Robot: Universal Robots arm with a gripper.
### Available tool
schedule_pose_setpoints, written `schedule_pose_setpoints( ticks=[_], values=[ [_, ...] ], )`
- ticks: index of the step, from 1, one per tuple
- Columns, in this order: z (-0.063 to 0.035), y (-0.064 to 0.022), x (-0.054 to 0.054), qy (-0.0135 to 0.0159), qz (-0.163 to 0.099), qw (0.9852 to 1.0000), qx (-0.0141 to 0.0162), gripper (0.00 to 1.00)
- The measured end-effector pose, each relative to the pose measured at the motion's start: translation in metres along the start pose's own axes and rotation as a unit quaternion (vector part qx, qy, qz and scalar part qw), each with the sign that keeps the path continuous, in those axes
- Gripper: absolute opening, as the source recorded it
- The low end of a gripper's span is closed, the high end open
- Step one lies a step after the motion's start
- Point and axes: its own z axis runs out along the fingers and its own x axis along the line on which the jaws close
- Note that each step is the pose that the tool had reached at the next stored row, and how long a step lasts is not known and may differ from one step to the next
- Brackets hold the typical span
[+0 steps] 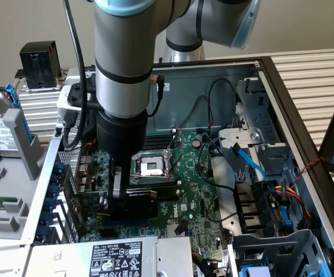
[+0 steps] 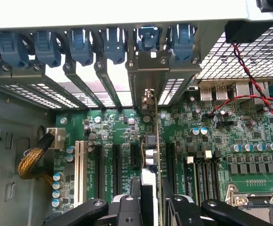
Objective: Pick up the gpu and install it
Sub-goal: 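Insert the gpu into the slot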
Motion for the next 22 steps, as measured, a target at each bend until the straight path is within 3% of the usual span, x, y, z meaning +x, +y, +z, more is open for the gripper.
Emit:
schedule_pose_setpoints(
  ticks=[22],
  values=[
    [0.0007, 0.0001, -0.0007, -0.0001, 0.0, 1.0, 0.0001, 0.27]
  ],
)
